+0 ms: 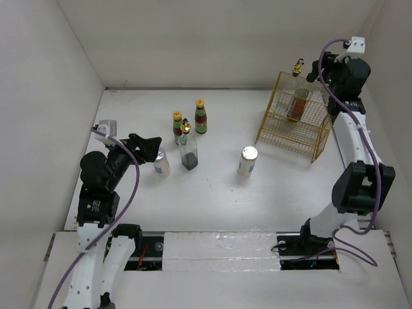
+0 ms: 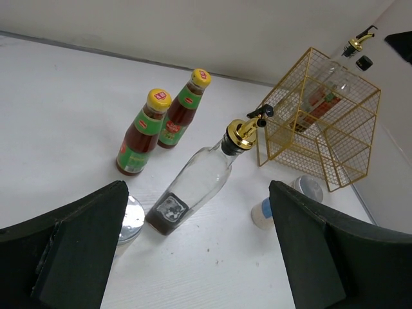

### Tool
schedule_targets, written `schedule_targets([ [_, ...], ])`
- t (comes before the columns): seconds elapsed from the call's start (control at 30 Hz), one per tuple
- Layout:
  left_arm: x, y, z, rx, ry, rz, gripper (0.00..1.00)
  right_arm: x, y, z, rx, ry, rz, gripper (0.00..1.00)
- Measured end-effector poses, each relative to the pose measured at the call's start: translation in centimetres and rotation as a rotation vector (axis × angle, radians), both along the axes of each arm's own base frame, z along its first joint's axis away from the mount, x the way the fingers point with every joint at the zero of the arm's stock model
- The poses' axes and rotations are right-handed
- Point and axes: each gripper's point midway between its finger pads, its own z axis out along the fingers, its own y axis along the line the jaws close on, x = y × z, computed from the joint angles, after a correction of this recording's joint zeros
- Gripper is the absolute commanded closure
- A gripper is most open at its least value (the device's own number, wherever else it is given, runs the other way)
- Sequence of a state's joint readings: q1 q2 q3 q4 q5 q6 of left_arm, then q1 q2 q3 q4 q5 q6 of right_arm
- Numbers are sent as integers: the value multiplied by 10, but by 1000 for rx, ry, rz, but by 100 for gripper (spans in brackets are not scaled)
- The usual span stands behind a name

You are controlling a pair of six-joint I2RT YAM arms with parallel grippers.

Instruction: Organize the condiment bottles

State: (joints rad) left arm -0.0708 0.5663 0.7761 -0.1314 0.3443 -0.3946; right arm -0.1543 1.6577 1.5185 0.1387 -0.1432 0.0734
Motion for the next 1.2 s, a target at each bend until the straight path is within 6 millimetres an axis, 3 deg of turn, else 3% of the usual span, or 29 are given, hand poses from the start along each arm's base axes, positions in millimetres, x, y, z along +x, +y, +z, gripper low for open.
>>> schedule_targets([
  [0.1,0,0,-1,0,2,0,29,-36,13,48,-6,-111,12,84],
  [0.13,0,0,0,-1,2,0,51,-51,24,64,-13,-156,30,100],
  [0.2,0,0,0,-4,4,2,71,-84,60,87,-18,-250,107,100],
  [0.3,0,0,0,0,2,-1,93,-124,146,94,-15,-336,347,100],
  [0.33,0,0,-1,-1,3,-1,93,-133,171,87,-14,-341,423,94],
  [0.37,0,0,-1,3,1,0,93,-142,202,75,-13,-330,514,71],
  [0.4,0,0,-1,4,1,0,91,-150,230,59,-15,-308,590,57],
  [0.43,0,0,-1,4,1,0,77,-157,255,38,-27,-272,659,43],
  [0.5,1,1,-1,9,-1,1,66,-175,302,-4,-60,-189,791,22],
  [0.57,1,1,-1,6,1,3,54,-196,337,-37,-109,-125,895,12],
  [0.63,1,1,-1,6,3,3,49,-217,360,-53,-157,-104,980,8],
  [0.8,2,1,-3,5,9,3,47,-242,403,-58,-239,-145,1106,6],
  [0.97,2,0,-2,4,8,-1,47,-228,444,-74,-285,-124,1143,6],
  [1.2,1,0,-2,4,6,-3,47,-194,464,-89,-314,-101,1087,11],
])
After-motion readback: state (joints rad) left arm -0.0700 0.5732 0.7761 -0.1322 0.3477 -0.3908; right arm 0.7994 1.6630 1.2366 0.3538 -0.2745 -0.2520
